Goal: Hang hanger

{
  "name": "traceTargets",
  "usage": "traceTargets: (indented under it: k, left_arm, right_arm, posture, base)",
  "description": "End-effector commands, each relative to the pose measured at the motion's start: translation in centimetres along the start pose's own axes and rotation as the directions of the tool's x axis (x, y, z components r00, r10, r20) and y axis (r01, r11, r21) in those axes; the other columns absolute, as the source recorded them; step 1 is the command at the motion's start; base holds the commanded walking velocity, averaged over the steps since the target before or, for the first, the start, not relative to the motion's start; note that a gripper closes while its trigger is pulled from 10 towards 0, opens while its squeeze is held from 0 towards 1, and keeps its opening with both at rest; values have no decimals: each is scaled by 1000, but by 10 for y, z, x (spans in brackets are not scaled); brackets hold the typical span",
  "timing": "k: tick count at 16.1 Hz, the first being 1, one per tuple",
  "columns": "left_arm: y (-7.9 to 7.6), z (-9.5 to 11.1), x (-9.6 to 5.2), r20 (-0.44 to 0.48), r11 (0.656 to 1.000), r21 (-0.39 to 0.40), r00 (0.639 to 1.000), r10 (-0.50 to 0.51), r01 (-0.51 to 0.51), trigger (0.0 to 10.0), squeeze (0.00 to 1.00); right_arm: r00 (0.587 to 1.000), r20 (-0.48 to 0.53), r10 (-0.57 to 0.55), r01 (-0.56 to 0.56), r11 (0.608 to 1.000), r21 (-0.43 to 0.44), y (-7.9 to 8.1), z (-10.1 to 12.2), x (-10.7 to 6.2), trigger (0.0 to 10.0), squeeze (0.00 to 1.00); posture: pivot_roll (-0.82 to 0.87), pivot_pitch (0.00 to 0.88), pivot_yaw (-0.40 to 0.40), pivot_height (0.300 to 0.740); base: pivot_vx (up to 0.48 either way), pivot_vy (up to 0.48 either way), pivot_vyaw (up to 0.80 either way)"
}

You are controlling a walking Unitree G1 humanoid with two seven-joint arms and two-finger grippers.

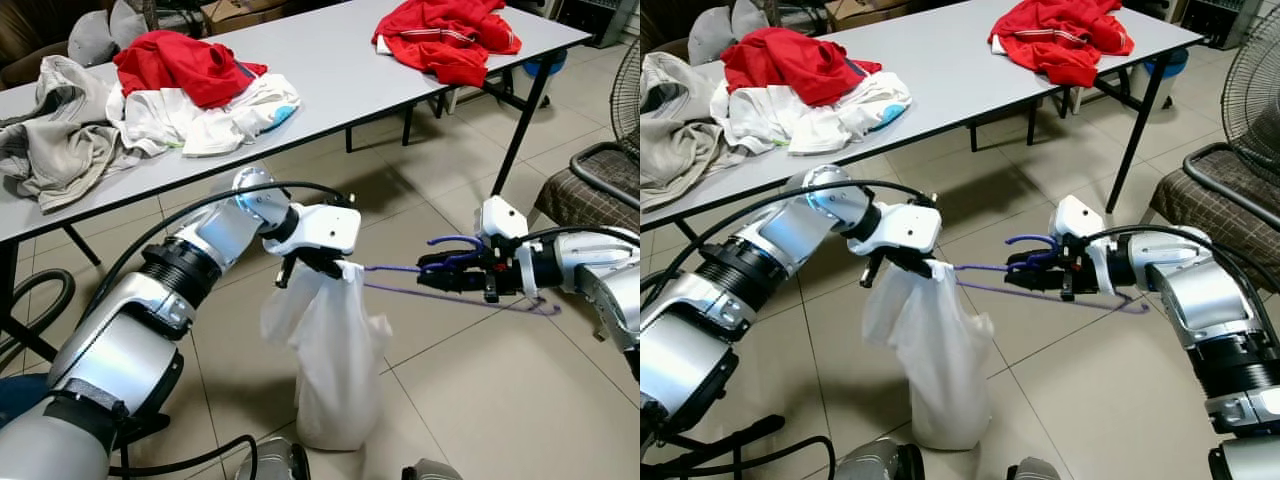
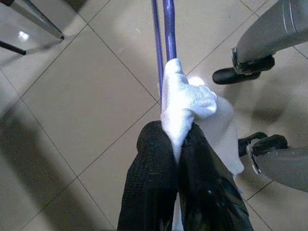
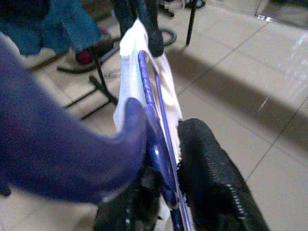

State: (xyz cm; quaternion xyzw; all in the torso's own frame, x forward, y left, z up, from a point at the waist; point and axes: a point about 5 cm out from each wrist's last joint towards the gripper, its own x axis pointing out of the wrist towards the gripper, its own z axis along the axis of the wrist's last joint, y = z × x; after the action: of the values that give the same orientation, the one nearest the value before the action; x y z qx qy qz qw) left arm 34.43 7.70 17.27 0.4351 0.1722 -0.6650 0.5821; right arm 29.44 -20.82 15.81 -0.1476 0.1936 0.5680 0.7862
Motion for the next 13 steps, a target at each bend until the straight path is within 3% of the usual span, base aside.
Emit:
traceTargets:
  k: [1,5,7,8,10,13]
  left_arm:
    - [5,13,-9,75,999,43,997,18,-21,0,0]
    - [2,23,-17,219,995,103,976,-17,-6,0,0]
    - [2,30,-18,294,997,80,955,-36,13,10000,0]
    - [2,32,-18,318,997,69,947,-46,25,10000,0]
    - [2,32,-20,329,997,67,943,-51,31,10000,1000]
    - [3,34,-25,347,995,90,936,-68,39,10000,1000]
  right_arm:
    - [999,46,-29,30,999,-18,-1,7,-2,0,0]
    - [983,176,-52,50,999,16,9,11,-6,0,0]
    - [975,213,-57,52,998,30,14,11,-8,0,0]
    - [973,221,-63,57,998,35,15,11,-8,0,0]
    - [967,245,-66,56,997,49,19,11,-9,0,0]
    - [964,259,-68,53,996,65,25,9,-9,0,0]
  posture:
    - [-197,0,99,740]
    - [-196,0,93,740]
    - [-206,0,108,740]
    - [-208,0,109,740]
    - [-208,0,109,740]
    - [-205,0,108,740]
  base:
    - [0,0,0]
    - [0,0,0]
    - [0,0,0]
    - [0,0,0]
    - [0,0,0]
    - [0,0,0]
